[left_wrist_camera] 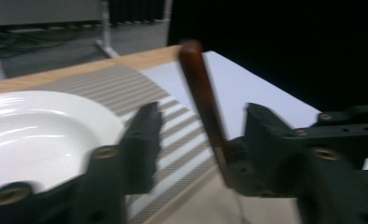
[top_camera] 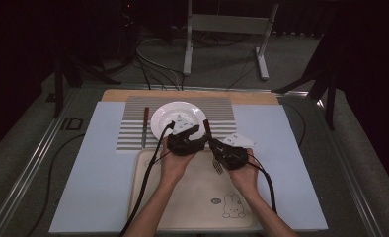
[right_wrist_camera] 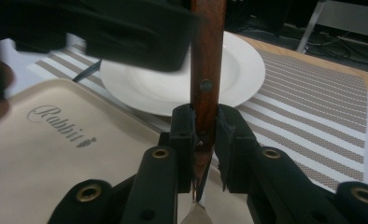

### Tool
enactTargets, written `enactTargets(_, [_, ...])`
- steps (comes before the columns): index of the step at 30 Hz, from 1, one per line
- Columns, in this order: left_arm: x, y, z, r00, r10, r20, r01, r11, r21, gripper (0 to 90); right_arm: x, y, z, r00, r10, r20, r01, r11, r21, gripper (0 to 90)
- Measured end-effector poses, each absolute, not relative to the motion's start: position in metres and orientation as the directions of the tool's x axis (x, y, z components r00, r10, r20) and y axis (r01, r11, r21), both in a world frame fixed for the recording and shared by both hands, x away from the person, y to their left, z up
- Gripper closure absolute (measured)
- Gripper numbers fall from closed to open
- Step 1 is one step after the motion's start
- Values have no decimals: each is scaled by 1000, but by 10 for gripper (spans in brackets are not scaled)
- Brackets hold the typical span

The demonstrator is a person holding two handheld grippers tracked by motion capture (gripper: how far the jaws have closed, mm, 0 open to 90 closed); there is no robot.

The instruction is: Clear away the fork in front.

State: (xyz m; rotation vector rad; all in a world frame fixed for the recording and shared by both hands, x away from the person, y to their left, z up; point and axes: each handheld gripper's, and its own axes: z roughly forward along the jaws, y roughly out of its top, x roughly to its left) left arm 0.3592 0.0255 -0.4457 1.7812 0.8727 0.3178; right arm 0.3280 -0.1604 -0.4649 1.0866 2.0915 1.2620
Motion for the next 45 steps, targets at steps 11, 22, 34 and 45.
enactTargets(11, [361, 17, -451, 715, 638, -284, 449, -108, 887, 783, 321, -167, -462, -596, 803, 4, 367, 268, 891, 720])
enactTargets(22, [361, 21, -444, 712, 605, -356, 483, -55, 874, 808, 317, -186, -464, -548, 836, -17, 386, 271, 882, 191])
enactTargets(34, [358, 34, -433, 719, 593, -363, 480, -46, 876, 808, 312, -196, -460, -551, 834, -31, 361, 272, 892, 117])
enactTargets(45, [356, 51, -423, 724, 584, -367, 488, -57, 871, 807, 311, -213, -464, -516, 855, -44, 357, 262, 897, 110])
